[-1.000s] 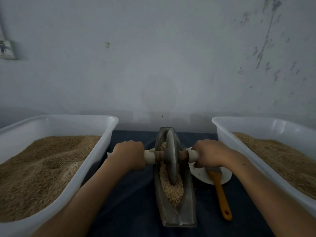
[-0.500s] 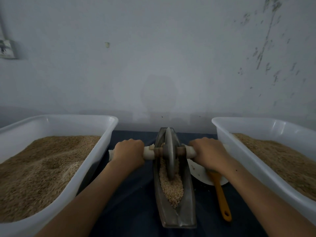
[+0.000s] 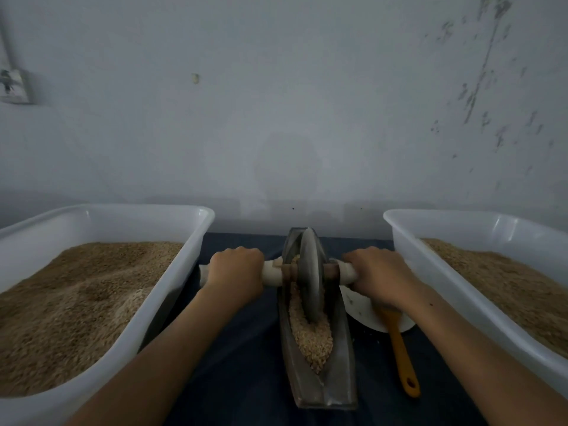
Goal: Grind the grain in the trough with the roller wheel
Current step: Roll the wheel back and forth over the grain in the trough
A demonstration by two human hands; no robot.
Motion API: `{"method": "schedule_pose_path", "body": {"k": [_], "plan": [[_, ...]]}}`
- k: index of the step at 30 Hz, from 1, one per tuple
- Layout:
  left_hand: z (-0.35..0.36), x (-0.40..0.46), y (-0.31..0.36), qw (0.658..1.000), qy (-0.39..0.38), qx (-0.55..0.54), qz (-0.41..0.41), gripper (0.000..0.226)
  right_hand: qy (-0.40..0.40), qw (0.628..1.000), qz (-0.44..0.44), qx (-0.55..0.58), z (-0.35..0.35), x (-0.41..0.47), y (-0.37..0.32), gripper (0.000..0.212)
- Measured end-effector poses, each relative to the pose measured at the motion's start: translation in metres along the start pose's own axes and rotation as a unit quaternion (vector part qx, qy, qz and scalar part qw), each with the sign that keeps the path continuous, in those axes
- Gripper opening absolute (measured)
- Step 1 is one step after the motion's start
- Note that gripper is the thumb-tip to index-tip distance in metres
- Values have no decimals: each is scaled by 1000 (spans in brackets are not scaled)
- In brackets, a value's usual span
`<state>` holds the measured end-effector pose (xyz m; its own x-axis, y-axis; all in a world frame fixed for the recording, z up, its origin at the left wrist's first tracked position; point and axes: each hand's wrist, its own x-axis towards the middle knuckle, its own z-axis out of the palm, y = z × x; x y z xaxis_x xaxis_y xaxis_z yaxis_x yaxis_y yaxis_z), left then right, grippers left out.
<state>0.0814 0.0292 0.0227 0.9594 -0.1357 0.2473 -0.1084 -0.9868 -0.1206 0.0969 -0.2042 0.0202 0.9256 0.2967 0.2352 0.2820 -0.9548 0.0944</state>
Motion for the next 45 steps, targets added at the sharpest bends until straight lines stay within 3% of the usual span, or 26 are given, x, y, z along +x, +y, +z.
{"method": "schedule_pose_path", "body": {"k": [4,10,13,16,19,24,26,29,32,34,39,45], "plan": [[0,-1,5,999,40,18,-4,21,29,999,22,24,8,1,2,12],[-10,-1,4,999,-25,44,20,25,-161,985,13,59,-9,1,7,18],[-13,-2,2,997,-64,30,29,26,-197,978,14,62,-15,1,6,26],[-10,-2,1,998,-63,20,18,26,-164,985,9,41,-13,0,4,20],[-5,-1,2,1000,-13,23,2,21,-82,996,8,29,-5,-1,1,9],[2,0,4,999,47,6,-11,21,53,998,19,12,7,0,-1,11],[2,1,2,999,33,5,-3,22,43,999,16,5,6,1,-1,9],[-1,3,-1,1000,-24,3,6,26,-36,999,-1,-4,-4,2,1,2],[-5,4,-4,995,-101,-14,10,35,-129,992,0,-7,-16,1,0,17],[-6,4,-5,992,-125,-25,10,39,-148,989,2,-12,-18,1,-1,24],[-4,4,-3,997,-78,-9,4,31,-85,996,0,-14,-10,1,-1,5],[1,1,1,1000,26,-8,7,20,17,1000,22,-1,3,0,-2,11]]}}
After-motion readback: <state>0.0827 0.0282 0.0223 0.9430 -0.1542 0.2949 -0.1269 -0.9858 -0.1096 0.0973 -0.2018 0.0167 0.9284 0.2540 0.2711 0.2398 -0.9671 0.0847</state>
